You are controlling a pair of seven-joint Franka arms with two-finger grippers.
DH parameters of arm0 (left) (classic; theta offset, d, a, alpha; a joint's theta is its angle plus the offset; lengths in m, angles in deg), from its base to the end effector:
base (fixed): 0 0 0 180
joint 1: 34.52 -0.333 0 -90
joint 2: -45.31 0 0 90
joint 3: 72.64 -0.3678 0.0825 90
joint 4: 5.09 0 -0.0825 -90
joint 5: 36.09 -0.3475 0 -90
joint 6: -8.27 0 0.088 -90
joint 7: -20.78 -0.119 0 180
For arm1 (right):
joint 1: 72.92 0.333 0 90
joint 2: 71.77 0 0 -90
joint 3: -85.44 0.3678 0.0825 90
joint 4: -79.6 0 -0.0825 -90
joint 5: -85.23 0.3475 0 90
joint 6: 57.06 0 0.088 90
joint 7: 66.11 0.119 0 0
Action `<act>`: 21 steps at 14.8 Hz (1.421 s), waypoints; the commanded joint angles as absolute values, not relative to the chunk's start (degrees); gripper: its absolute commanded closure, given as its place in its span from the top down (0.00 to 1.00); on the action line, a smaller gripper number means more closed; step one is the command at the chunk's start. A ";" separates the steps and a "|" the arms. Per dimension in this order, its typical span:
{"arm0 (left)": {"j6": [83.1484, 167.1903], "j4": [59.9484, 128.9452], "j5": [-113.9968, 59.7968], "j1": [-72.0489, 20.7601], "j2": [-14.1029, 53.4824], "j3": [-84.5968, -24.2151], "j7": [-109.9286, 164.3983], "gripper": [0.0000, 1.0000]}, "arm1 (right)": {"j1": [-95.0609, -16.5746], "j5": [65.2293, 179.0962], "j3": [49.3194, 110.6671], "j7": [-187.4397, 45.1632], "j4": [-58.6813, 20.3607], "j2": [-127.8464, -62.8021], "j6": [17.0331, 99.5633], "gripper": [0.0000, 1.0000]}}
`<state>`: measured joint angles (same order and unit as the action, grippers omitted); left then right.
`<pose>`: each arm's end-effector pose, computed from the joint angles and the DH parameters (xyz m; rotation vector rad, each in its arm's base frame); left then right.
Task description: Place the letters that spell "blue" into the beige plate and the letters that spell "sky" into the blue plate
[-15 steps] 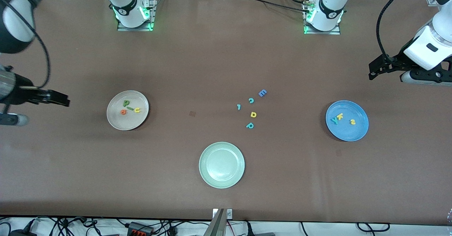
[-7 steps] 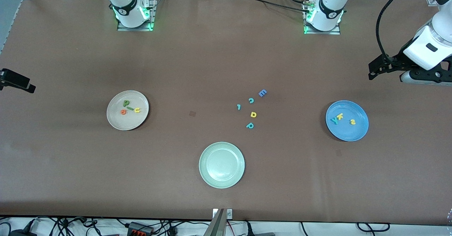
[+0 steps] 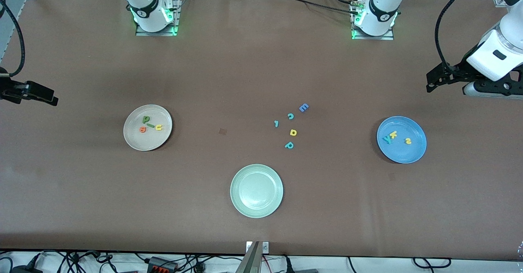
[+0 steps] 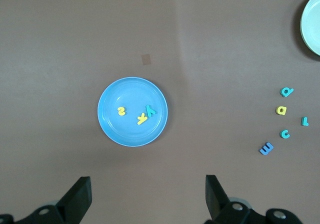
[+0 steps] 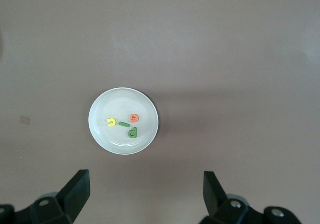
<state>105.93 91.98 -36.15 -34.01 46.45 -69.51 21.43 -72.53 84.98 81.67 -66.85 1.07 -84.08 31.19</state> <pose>0.5198 -0.0333 0.6322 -3.1392 0.0821 -0.0475 0.5893 -0.0303 0.6295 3.1232 -0.0702 -0.0709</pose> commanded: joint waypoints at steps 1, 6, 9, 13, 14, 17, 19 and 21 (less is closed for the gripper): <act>104.69 90.45 -35.13 -34.61 45.93 -69.04 20.96 1.00 | -72.56 83.82 82.02 -67.07 -12.64 -74.70 38.45 1.00; 104.69 90.45 -35.13 -34.61 45.93 -69.04 20.96 1.00 | -72.48 83.82 82.19 -67.25 -16.91 -71.24 37.70 1.00; 104.69 90.36 -35.13 -34.61 45.93 -68.95 20.96 1.00 | -72.48 83.82 82.19 -67.51 -16.91 -71.07 37.16 1.00; 104.69 90.45 -35.13 -34.52 45.84 -69.04 20.96 1.00 | -72.48 83.82 82.28 -67.60 -16.90 -70.89 37.07 1.00; 104.69 90.45 -35.13 -34.61 45.84 -69.04 20.96 1.00 | -72.65 83.82 82.19 -67.77 -16.91 -70.89 37.07 1.00; 104.77 90.45 -35.13 -34.52 45.93 -69.04 20.96 1.00 | -72.74 83.82 81.84 -67.95 -16.91 -70.89 36.63 1.00; 104.69 90.45 -35.13 -34.61 45.84 -69.04 20.96 1.00 | -72.83 83.82 81.84 -67.95 -16.73 -70.89 36.46 1.00; 104.69 90.45 -35.13 -34.52 45.93 -69.04 20.96 1.00 | -72.83 83.82 81.84 -67.95 -16.73 -70.89 36.37 1.00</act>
<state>105.93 91.97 -36.15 -34.01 46.43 -69.50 21.43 -72.57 84.71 81.69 -67.02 -15.62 -72.37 36.76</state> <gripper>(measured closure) 0.000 0.000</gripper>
